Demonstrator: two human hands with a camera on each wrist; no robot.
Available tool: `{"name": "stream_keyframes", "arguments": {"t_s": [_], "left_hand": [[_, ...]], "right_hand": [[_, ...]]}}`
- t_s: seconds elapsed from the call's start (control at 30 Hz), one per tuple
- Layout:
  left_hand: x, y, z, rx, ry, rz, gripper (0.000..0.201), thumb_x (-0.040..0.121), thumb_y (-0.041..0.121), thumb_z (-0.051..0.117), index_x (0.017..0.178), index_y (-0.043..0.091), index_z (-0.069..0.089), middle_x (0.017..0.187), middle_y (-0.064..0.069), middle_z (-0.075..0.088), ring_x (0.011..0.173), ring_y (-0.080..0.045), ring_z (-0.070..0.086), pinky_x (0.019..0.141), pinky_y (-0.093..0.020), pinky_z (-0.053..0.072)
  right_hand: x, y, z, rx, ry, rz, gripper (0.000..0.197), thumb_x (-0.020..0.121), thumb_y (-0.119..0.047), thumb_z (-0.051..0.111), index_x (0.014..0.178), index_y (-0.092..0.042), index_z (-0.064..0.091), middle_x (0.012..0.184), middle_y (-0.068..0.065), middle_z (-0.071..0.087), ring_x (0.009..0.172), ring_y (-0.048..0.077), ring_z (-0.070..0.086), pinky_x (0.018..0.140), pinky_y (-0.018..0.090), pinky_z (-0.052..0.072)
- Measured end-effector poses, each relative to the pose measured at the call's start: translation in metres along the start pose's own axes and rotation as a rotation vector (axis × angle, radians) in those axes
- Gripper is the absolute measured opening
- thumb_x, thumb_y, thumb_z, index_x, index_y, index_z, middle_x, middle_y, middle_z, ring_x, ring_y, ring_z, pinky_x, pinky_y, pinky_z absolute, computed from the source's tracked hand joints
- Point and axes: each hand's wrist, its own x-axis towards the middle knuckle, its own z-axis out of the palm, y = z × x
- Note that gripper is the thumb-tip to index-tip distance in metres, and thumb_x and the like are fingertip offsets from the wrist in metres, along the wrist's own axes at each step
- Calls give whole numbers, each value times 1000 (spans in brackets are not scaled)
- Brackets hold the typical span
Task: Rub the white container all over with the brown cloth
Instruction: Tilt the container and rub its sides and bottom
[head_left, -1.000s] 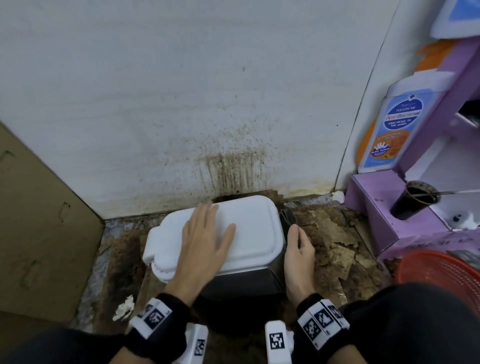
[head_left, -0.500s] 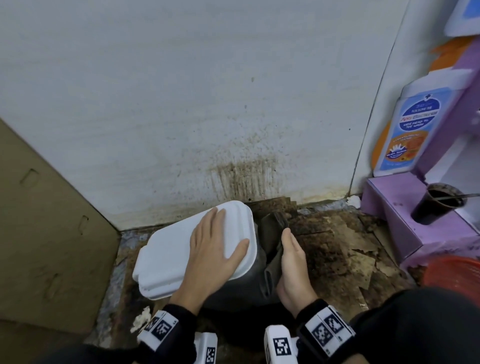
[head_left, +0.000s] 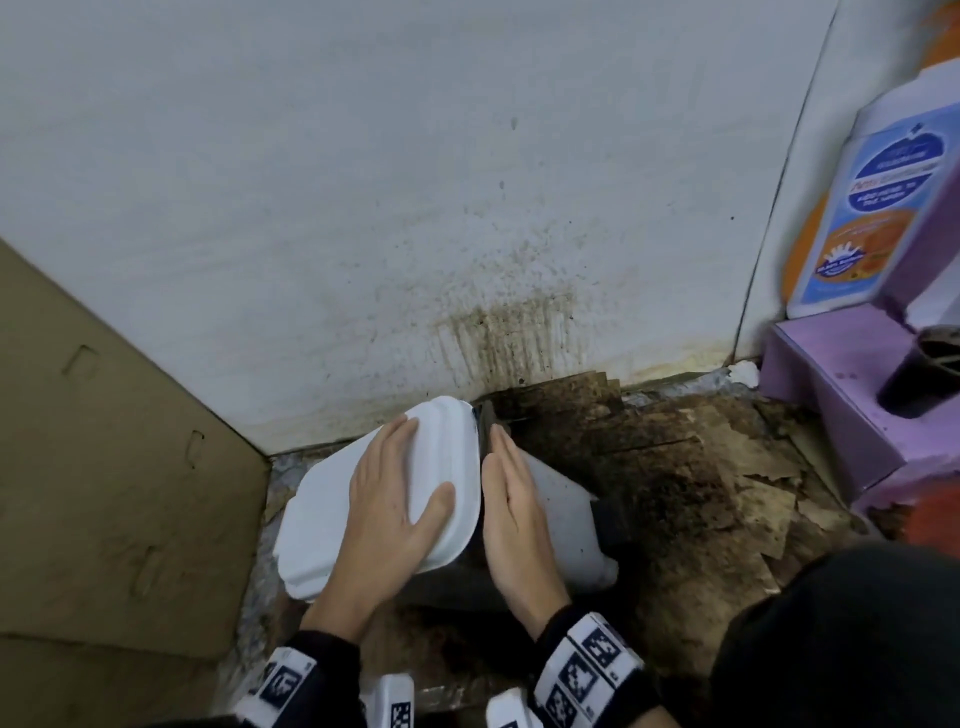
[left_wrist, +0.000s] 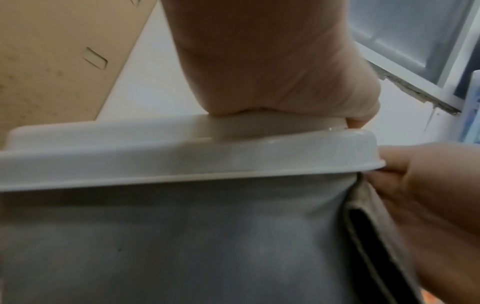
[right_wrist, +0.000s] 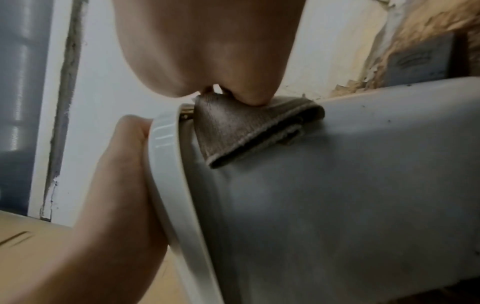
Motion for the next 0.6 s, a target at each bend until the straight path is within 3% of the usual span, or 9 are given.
{"name": "stream_keyframes", "arguments": {"t_s": [0.13, 0.2, 0.27, 0.3, 0.37, 0.47, 0.6], "left_hand": [[1, -12, -11, -44, 7, -19, 74, 94, 63, 46, 158, 28, 31, 165, 12, 30, 153, -12, 29, 125, -49, 28], [1, -18, -14, -70, 6, -22, 73, 94, 63, 46, 157, 28, 31, 164, 10, 32, 152, -14, 31, 123, -51, 30], [1, -23, -16, -86, 22, -21, 72, 95, 64, 46, 156, 29, 32, 162, 11, 34, 151, -13, 33, 123, -52, 31], [0, -25, -17, -90, 30, -24, 72, 95, 64, 45, 156, 30, 33, 161, 12, 34, 150, -13, 34, 123, -51, 31], [-1, -27, -18, -99, 40, -37, 71, 95, 64, 44, 156, 31, 32, 161, 13, 34, 150, -11, 33, 123, -50, 31], [-1, -27, -21, -110, 52, -60, 70, 94, 64, 43, 156, 34, 31, 161, 13, 33, 150, -10, 32, 124, -49, 29], [-1, -26, -23, -118, 48, -68, 68, 94, 62, 43, 155, 36, 31, 161, 14, 32, 151, -9, 30, 125, -49, 28]], "right_hand": [[-1, -5, 5, -54, -128, -2, 55, 113, -37, 25, 163, -33, 3, 167, -24, -9, 150, -11, -13, 127, 27, -4], [1, -2, 10, -183, -200, -42, 55, 113, -32, 21, 162, -28, -2, 164, -21, -16, 151, -6, -20, 127, 29, -8], [1, 3, 16, -466, -190, -189, 54, 112, -31, 15, 163, -17, 5, 169, -8, -6, 158, 9, -7, 129, 34, 0], [1, 5, 17, -586, -138, -278, 55, 111, -31, 13, 162, -11, 16, 171, 2, 9, 159, 19, 9, 128, 37, 12], [4, 11, 16, -689, -75, -361, 59, 109, -29, 11, 158, -4, 30, 165, 15, 31, 143, 31, 38, 117, 41, 35], [9, 19, 15, -648, -69, -394, 57, 110, -32, 10, 163, -16, 22, 170, 9, 20, 125, 22, 40, 113, 36, 35], [13, 31, 22, -527, -51, -383, 52, 112, -28, 18, 163, -33, 15, 168, -7, 15, 146, 8, 19, 123, 30, 20]]}}
